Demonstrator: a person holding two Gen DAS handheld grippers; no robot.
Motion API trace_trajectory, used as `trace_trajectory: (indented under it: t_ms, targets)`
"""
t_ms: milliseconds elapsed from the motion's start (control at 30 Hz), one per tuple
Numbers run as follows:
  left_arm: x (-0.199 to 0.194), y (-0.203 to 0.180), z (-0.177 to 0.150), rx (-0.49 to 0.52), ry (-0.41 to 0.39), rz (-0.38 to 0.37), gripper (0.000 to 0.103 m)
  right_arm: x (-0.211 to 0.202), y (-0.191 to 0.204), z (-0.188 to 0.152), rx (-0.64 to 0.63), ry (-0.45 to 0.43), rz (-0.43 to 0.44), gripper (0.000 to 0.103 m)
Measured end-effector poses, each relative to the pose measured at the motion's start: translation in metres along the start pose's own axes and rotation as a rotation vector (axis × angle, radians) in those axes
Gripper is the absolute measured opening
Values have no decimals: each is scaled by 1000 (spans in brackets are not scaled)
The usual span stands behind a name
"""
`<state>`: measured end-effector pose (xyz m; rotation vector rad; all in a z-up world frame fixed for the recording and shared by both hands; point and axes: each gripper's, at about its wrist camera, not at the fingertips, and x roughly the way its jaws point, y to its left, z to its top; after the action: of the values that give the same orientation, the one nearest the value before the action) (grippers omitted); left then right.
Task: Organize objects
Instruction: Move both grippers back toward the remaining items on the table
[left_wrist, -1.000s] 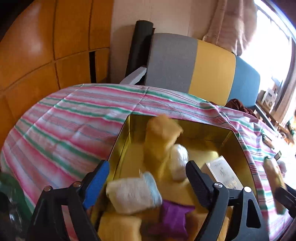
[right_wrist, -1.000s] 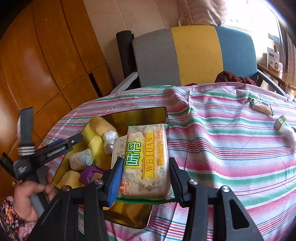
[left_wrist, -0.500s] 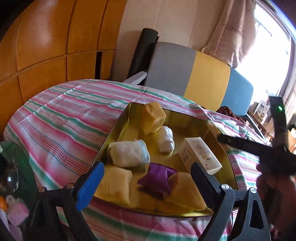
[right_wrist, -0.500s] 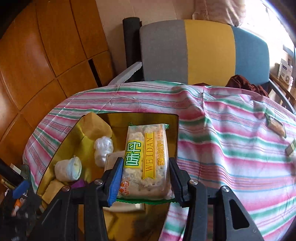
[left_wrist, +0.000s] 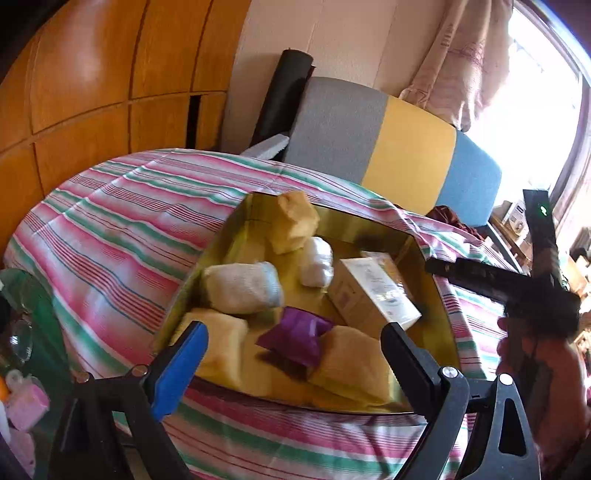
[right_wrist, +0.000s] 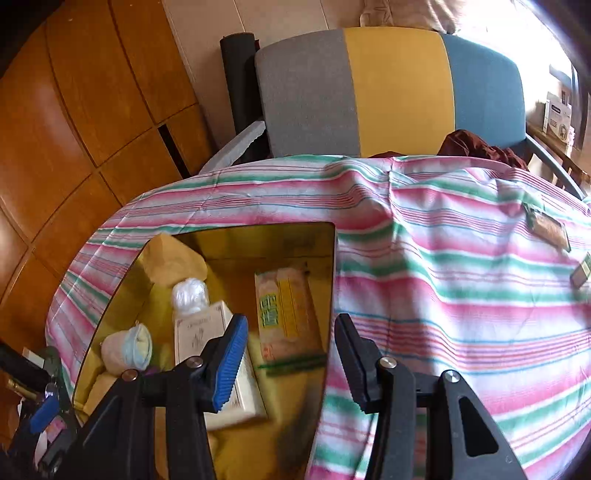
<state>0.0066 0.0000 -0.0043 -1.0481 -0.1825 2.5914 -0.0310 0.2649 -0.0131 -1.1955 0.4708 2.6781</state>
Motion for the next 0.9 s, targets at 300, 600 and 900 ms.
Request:
trace_trajectory:
  t_ms: [300,600,900]
  targets:
    - [-1,-49,-9,74,23,-86,95,-32,-35,-24,46,-15,-27,49]
    - [-4,-102,-17,167,44,-134,96,-52,-90,-42,130,-23,-79,49]
    - [-3,-162,-25,265,71,-201,96,-68,-167,-54,223,-1,-157,49]
